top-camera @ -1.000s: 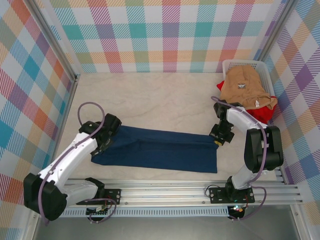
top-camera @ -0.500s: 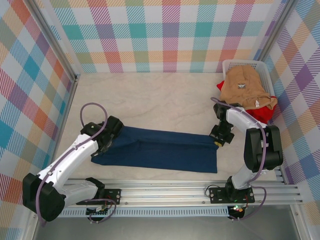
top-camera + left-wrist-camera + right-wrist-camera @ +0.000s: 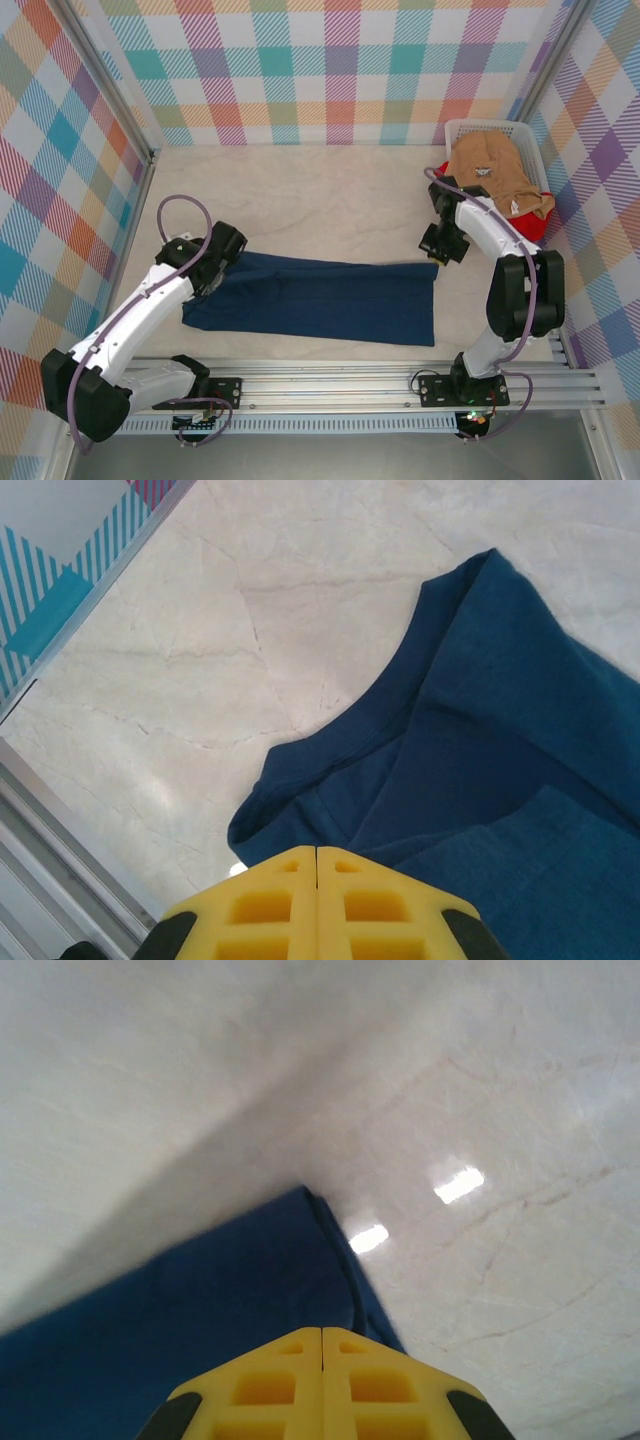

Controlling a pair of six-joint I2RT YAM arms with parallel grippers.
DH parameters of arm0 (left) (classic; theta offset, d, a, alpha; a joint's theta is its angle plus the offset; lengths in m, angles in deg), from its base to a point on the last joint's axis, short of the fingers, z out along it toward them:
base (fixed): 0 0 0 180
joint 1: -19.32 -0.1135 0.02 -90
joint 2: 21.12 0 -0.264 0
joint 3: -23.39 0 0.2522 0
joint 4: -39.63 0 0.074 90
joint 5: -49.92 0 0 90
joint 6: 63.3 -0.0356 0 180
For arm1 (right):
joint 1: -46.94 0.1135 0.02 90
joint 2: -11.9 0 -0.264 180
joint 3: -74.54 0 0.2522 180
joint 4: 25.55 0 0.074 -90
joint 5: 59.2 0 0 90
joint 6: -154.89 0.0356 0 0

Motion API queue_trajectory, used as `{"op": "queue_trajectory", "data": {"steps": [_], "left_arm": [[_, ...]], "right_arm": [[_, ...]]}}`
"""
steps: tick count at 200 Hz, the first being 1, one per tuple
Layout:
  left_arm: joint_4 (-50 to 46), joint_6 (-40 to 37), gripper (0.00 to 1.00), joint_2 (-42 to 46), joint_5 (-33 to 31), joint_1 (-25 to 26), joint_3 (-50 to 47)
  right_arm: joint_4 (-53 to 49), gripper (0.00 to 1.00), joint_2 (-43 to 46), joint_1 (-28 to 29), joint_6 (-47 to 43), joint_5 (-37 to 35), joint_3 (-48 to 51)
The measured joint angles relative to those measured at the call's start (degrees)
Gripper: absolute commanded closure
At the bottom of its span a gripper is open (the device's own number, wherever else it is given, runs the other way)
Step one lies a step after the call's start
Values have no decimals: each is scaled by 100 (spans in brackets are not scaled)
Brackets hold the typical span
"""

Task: Fold and stack the t-shirts

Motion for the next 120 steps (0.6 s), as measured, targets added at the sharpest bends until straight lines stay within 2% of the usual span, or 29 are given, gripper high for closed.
{"op": "queue_trajectory", "data": {"steps": [50, 120], "left_arm": [[11, 28, 100, -74, 258, 37, -686], [175, 24, 100, -363, 350, 44, -1008]], "right_arm": [[146, 100, 83, 0, 26, 190, 1104], [345, 100, 11, 0, 90, 234, 1244]]}}
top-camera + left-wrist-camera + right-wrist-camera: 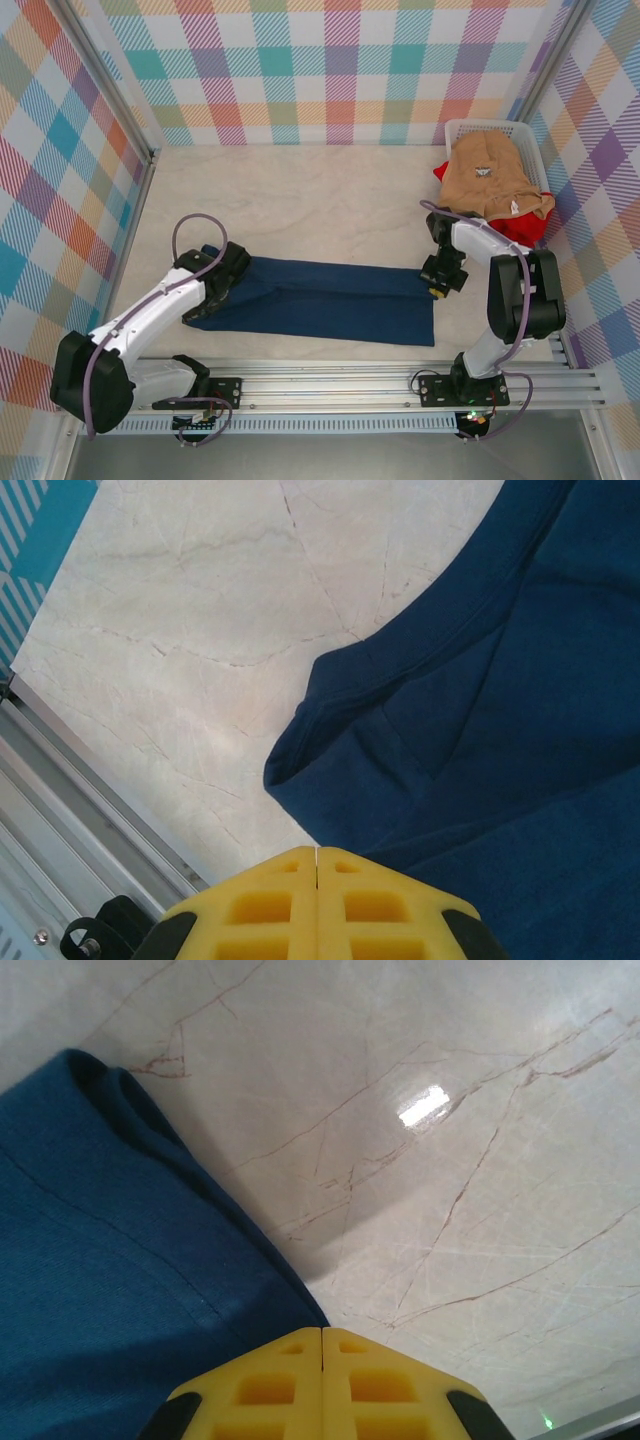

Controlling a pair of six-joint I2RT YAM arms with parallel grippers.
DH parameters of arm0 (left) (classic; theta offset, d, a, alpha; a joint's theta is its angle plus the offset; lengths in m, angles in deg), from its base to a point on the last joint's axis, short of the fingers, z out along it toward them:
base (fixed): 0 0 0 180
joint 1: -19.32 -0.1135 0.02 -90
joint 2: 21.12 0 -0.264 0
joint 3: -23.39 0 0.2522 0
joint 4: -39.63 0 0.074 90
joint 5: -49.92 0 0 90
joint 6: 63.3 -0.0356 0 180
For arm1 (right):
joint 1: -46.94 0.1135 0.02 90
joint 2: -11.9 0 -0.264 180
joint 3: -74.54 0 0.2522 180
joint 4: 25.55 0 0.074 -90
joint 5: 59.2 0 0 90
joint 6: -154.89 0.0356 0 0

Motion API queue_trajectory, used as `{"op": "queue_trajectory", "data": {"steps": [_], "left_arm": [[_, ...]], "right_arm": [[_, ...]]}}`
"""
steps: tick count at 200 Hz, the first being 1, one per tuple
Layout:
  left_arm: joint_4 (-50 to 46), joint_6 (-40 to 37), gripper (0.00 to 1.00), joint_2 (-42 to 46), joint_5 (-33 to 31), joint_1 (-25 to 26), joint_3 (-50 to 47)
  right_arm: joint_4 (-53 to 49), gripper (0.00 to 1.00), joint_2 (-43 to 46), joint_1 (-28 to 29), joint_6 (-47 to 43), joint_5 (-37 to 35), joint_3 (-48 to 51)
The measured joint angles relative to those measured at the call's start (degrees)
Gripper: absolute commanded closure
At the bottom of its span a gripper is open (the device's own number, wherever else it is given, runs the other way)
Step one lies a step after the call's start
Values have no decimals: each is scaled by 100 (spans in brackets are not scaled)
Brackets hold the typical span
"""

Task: Fold and stack the t-shirts

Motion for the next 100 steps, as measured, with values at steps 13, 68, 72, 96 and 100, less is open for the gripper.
{"op": "queue_trajectory", "data": {"steps": [13, 68, 72, 96, 100], "left_arm": [[26, 0, 100, -85, 0, 0, 0], [151, 2, 100, -173, -2, 0, -146], [153, 2, 100, -201, -4, 0, -151], [205, -2, 100, -378, -15, 0, -153], [223, -2, 100, -413, -20, 0, -153]], "right_arm": [[17, 100, -42, 0, 20, 0, 0], [28, 100, -90, 0, 28, 0, 0], [28, 100, -90, 0, 37, 0, 0], [28, 100, -90, 22, 44, 0, 0], [28, 100, -90, 33, 46, 0, 4]]}}
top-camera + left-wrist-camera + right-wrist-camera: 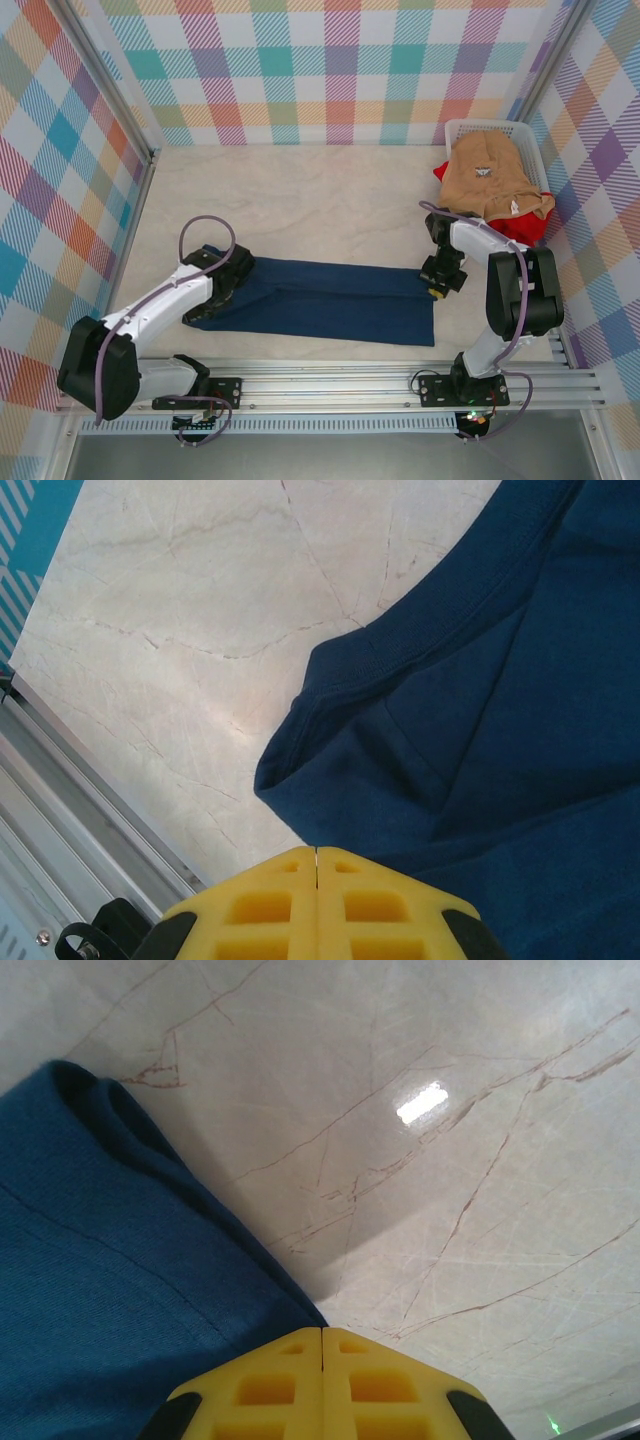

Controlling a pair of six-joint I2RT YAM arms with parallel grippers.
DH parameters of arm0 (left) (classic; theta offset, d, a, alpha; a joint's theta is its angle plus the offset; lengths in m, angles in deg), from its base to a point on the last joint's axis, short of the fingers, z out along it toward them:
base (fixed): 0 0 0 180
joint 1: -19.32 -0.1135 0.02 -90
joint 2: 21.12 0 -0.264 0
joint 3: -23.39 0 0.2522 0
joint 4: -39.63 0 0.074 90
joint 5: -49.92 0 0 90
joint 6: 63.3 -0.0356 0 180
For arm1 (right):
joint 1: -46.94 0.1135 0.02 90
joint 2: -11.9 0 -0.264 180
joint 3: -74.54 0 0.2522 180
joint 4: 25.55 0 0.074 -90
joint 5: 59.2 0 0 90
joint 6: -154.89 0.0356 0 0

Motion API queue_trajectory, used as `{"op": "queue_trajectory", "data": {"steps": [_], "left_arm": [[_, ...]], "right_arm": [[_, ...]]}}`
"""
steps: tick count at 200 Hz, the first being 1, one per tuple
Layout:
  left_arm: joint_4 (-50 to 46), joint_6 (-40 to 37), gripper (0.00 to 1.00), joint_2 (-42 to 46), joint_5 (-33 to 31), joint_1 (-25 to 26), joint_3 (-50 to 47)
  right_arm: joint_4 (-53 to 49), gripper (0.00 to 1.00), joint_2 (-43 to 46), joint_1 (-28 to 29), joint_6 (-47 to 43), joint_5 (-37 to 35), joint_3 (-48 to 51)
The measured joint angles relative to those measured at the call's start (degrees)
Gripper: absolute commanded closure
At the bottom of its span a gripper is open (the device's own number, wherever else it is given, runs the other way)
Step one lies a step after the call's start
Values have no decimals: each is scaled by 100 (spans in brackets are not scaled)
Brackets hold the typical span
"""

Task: Fold and stack the t-shirts

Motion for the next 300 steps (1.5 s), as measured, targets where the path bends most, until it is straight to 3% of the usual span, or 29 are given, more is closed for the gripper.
{"op": "queue_trajectory", "data": {"steps": [94, 155, 204, 212, 230, 246, 269, 284, 300], "left_arm": [[225, -20, 100, -308, -39, 33, -9], [46, -26, 100, 197, -195, 46, 37], [55, -39, 100, -118, -221, 66, 39], [55, -37, 91, -129, -221, 66, 39], [24, -35, 58, -138, -227, 70, 63], [-166, -116, 48, -151, -243, 70, 398], [-219, -321, 46, -251, -243, 59, 1572], [-39, -540, 52, -452, -28, -70, 2341], [444, -861, 57, -822, 588, -317, 2702]], "right_arm": [[-20, 100, 0, 70, 61, -7, 98], [-22, 100, -44, 70, 61, -50, 98], [-24, 98, -68, 70, 61, -94, 96], [-28, 89, -68, 70, 61, -96, 94], [-109, 70, -63, 70, 85, -144, 63], [-212, 60, 63, 83, 127, -212, -28], [-415, 58, 533, 120, 120, -393, -367], [-380, 68, 841, 162, 74, -411, -636], [-107, 72, 977, 249, -81, -177, -774]]}}
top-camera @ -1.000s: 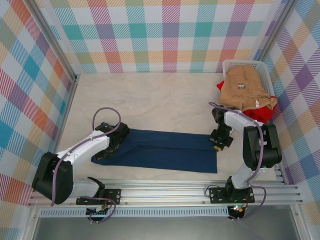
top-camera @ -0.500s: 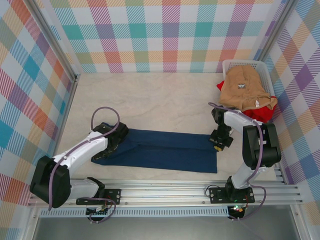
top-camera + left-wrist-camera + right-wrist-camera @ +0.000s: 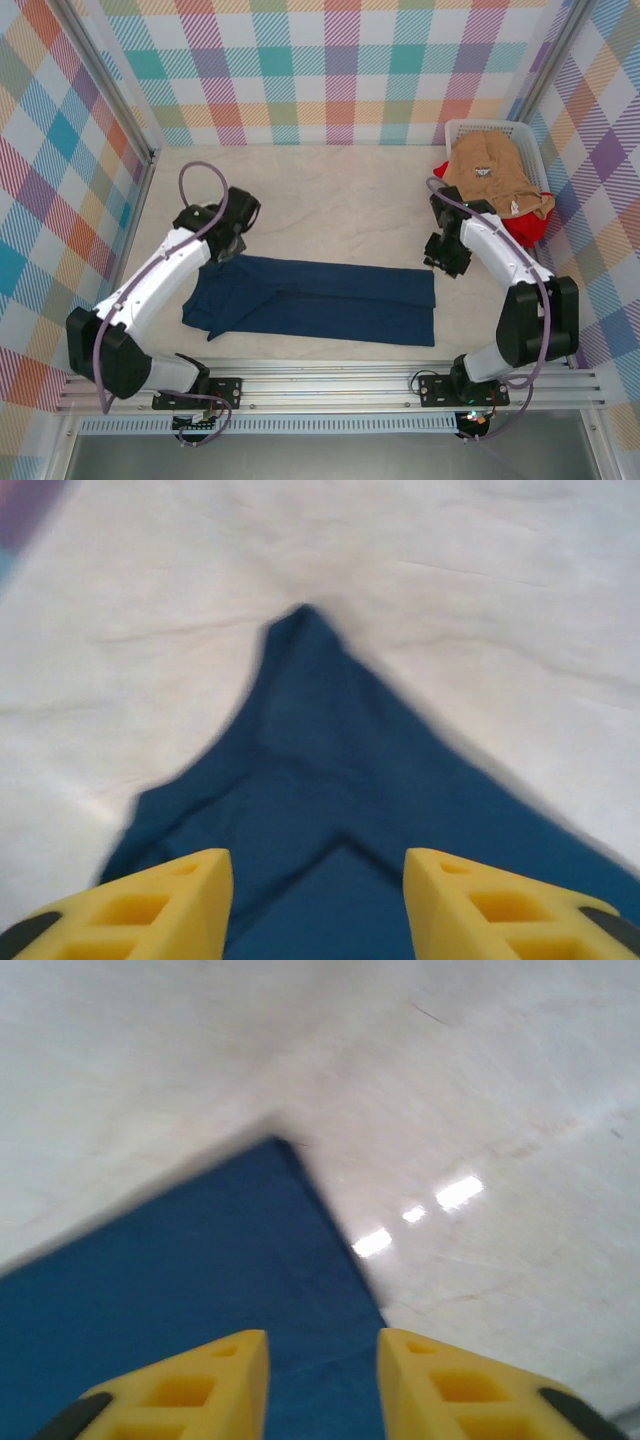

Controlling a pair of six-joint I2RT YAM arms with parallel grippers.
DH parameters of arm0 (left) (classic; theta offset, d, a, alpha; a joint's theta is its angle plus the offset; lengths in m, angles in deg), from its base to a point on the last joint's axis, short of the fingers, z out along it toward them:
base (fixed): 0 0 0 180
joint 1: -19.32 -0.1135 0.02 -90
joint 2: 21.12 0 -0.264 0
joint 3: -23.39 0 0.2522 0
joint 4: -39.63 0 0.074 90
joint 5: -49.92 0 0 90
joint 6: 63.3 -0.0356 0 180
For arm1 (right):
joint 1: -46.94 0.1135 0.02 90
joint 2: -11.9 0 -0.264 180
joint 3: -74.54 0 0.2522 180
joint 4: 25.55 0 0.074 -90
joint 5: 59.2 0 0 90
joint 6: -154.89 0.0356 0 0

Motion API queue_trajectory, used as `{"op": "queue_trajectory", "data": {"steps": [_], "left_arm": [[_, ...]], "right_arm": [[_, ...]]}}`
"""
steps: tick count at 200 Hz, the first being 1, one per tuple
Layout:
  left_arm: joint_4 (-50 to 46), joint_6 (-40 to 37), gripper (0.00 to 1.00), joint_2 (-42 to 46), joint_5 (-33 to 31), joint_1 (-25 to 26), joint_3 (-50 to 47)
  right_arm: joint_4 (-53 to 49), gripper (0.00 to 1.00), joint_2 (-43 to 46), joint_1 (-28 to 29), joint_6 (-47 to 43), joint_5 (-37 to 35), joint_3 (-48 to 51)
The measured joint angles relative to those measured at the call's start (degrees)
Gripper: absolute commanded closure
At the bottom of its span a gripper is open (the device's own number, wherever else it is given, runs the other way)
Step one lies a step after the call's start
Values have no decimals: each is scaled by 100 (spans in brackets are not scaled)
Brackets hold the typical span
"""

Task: Fold and stack the t-shirts

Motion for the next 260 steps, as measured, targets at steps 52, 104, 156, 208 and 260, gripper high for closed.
{"op": "queue_trajectory", "data": {"steps": [52, 104, 156, 208, 260], "left_arm": [[791, -474, 56, -1193, 1676, -787, -1001], [1268, -935, 56, -1193, 2455, -1322, -1545], [1670, -962, 55, -1193, 2736, -1307, -1869], [1888, -935, 61, -940, 2719, -1307, -1952], [2033, -960, 76, -964, 2870, -1303, -2120]], "right_arm": [[1314, 73, -699, 590, -227, 1362, 162], [1641, 74, -903, 704, -269, 1862, 249], [1698, 77, -903, 704, -269, 1961, 269], [1698, 78, -903, 704, -269, 1982, 269], [1696, 82, -903, 704, -271, 1985, 271]]}}
